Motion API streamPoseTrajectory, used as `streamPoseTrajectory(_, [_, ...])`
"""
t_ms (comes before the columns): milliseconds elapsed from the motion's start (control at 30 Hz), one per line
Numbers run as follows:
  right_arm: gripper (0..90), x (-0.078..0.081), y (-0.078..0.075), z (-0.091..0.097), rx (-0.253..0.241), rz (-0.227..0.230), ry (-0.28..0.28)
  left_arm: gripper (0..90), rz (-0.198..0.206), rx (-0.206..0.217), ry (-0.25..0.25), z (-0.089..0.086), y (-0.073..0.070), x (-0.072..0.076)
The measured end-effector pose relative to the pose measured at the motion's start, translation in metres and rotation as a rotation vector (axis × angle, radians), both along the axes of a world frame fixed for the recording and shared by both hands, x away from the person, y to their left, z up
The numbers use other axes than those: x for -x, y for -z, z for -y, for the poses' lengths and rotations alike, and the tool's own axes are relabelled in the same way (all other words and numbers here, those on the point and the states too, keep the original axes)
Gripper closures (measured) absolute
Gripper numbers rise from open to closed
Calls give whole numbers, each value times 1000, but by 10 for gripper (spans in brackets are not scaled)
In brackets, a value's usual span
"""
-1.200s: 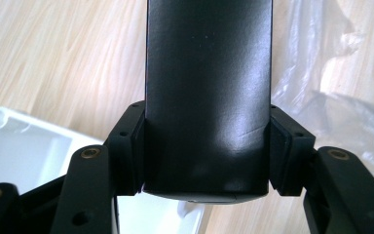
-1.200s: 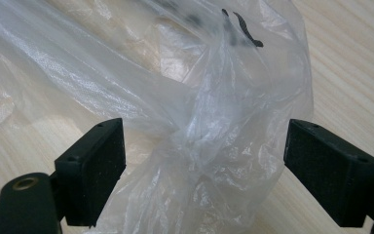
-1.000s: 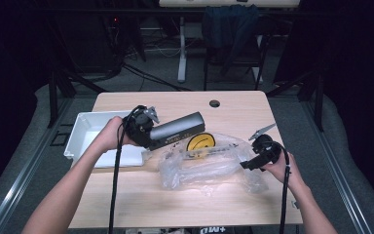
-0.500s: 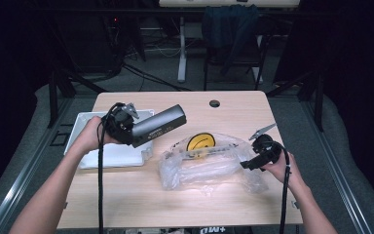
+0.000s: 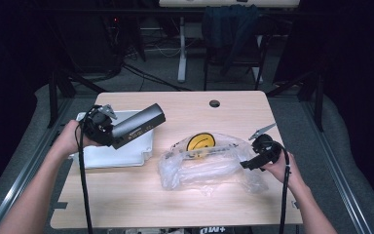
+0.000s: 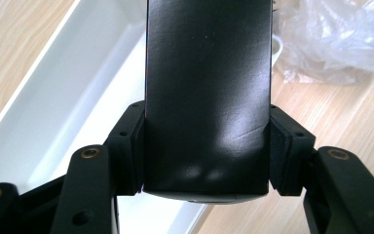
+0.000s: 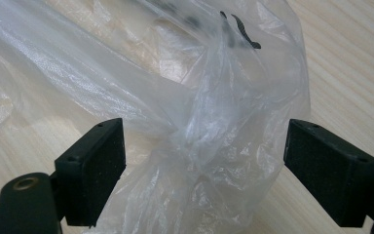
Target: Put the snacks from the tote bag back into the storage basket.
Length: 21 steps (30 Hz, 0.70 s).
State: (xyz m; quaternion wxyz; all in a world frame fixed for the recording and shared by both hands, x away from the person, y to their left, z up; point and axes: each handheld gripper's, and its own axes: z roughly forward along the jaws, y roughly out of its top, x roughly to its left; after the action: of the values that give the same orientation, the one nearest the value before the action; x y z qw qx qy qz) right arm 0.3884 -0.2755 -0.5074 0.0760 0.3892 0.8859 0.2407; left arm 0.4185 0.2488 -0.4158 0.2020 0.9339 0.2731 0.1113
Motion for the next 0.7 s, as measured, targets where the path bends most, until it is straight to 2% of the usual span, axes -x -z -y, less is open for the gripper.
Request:
streamPoseTrajectory(133, [149, 0, -1, 0, 7, -3, -8, 434, -4, -5, -26, -14, 3, 1])
streamPoseTrajectory(333, [148, 1, -2, 0, -6, 8, -1, 434, -23, -12, -36, -33, 12, 1])
streamPoseTrajectory(467, [148, 0, -3, 0, 3, 8, -11, 434, -34, -11, -48, -44, 19, 1])
streamPoseTrajectory(700, [149, 0, -3, 0, 6, 7, -8, 434, -60, -11, -49, -54, 39, 0])
